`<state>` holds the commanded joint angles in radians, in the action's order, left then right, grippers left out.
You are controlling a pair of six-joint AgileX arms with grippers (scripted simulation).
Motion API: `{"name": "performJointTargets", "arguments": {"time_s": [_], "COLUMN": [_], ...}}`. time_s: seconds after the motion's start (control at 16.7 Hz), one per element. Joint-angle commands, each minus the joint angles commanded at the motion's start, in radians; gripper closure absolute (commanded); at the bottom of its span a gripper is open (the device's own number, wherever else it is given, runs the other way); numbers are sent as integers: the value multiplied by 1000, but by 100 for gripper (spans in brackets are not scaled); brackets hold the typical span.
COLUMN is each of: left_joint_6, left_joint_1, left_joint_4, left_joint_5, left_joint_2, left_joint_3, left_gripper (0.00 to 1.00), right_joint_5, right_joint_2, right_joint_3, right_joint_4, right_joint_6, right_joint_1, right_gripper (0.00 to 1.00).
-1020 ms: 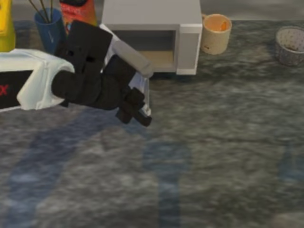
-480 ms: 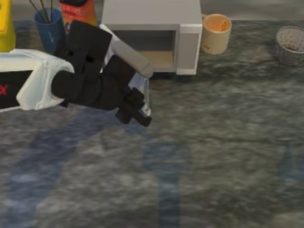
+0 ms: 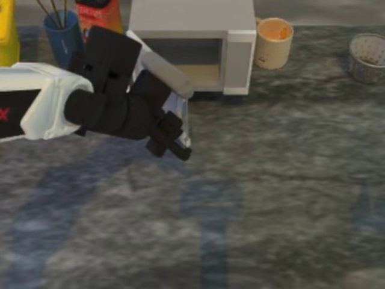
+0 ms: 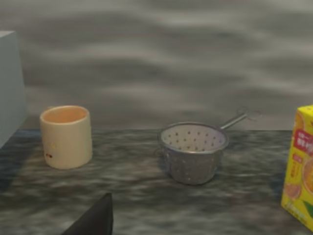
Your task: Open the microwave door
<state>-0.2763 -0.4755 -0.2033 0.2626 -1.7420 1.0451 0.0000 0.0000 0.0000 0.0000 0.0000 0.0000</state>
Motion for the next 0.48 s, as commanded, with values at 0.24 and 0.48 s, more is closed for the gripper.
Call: {"name": "performJointTargets", "arguments": {"time_s": [0.24, 0.48], "left_joint_6": [0, 2], "left_joint_1": [0, -6], "left_joint_4": [0, -2], "left_joint_5": [0, 9], "left_joint_2": [0, 0], "left_joint_3": [0, -3], "left_gripper": [100, 100], "right_joint_5": [0, 0], "right_joint_2": [0, 0], "right_joint_3": [0, 0], "right_joint_4": [0, 0], "right_joint_6": [0, 0], "right_joint_1": [0, 0], "right_gripper": [0, 0]}}
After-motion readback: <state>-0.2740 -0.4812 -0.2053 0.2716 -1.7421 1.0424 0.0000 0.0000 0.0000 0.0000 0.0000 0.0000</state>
